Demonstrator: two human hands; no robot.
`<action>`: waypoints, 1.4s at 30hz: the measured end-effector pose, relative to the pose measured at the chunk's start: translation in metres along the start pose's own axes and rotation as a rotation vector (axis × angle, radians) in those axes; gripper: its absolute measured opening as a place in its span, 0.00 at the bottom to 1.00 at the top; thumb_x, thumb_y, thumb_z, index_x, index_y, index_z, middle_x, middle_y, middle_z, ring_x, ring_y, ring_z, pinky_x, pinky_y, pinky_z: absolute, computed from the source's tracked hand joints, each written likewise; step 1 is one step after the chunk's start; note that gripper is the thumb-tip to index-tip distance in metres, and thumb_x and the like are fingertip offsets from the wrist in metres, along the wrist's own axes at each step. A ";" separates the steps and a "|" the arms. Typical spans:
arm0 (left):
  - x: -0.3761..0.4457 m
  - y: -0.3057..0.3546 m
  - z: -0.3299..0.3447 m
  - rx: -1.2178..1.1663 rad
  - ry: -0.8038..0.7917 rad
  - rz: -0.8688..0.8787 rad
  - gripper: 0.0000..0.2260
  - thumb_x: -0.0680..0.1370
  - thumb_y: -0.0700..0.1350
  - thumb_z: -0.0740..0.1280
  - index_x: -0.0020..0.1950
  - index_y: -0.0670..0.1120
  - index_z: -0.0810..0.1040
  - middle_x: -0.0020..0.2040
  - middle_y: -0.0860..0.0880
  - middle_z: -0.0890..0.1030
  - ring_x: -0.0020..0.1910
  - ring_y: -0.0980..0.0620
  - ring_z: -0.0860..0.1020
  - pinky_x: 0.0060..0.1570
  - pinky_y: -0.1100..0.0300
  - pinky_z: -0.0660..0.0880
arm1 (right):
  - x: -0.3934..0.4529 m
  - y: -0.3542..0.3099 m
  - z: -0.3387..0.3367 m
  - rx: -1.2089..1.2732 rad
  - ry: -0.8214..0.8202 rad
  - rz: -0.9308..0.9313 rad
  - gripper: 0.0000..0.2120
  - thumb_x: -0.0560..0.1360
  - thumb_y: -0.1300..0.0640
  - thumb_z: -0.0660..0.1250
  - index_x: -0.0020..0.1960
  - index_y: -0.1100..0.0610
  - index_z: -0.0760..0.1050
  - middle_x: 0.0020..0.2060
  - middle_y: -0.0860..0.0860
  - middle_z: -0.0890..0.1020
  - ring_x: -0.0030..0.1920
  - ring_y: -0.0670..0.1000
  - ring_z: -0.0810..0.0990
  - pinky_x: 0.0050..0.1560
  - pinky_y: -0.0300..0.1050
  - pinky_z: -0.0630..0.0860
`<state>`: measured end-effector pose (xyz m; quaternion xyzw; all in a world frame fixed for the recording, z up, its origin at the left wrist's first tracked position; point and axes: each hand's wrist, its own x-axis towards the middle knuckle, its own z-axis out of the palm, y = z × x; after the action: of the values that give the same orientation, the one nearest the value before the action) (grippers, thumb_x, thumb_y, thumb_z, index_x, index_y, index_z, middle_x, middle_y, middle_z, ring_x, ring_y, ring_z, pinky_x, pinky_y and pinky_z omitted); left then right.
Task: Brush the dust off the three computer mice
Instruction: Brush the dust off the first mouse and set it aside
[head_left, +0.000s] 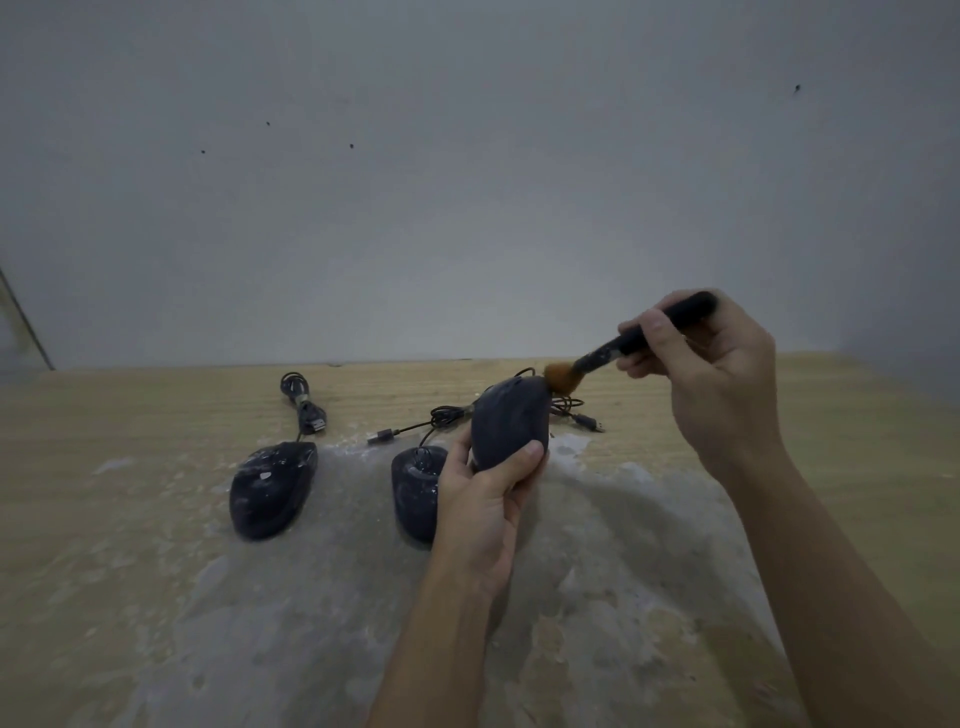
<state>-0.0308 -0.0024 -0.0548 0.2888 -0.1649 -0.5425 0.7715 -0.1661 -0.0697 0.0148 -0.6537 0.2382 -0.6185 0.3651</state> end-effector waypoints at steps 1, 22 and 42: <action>0.000 0.000 0.000 0.007 -0.002 0.001 0.29 0.66 0.27 0.67 0.66 0.40 0.69 0.57 0.40 0.77 0.53 0.45 0.79 0.45 0.58 0.81 | 0.000 0.000 -0.001 0.009 0.006 0.003 0.06 0.76 0.63 0.62 0.42 0.55 0.73 0.34 0.53 0.83 0.31 0.52 0.81 0.34 0.43 0.78; 0.002 -0.002 -0.002 0.132 -0.022 0.028 0.29 0.67 0.25 0.66 0.66 0.44 0.69 0.57 0.42 0.77 0.53 0.46 0.79 0.46 0.58 0.81 | 0.001 0.000 0.001 0.028 -0.060 0.045 0.05 0.77 0.60 0.62 0.43 0.57 0.74 0.34 0.53 0.82 0.30 0.53 0.80 0.31 0.41 0.76; 0.002 0.005 -0.008 0.418 -0.097 0.147 0.29 0.66 0.25 0.69 0.57 0.55 0.73 0.55 0.47 0.78 0.54 0.47 0.79 0.50 0.54 0.77 | -0.004 -0.002 0.013 -0.237 0.013 -0.148 0.04 0.77 0.58 0.62 0.43 0.53 0.72 0.35 0.50 0.81 0.31 0.44 0.79 0.34 0.33 0.74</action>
<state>-0.0218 -0.0009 -0.0582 0.4032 -0.3311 -0.4522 0.7234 -0.1537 -0.0634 0.0145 -0.7041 0.2632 -0.6155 0.2370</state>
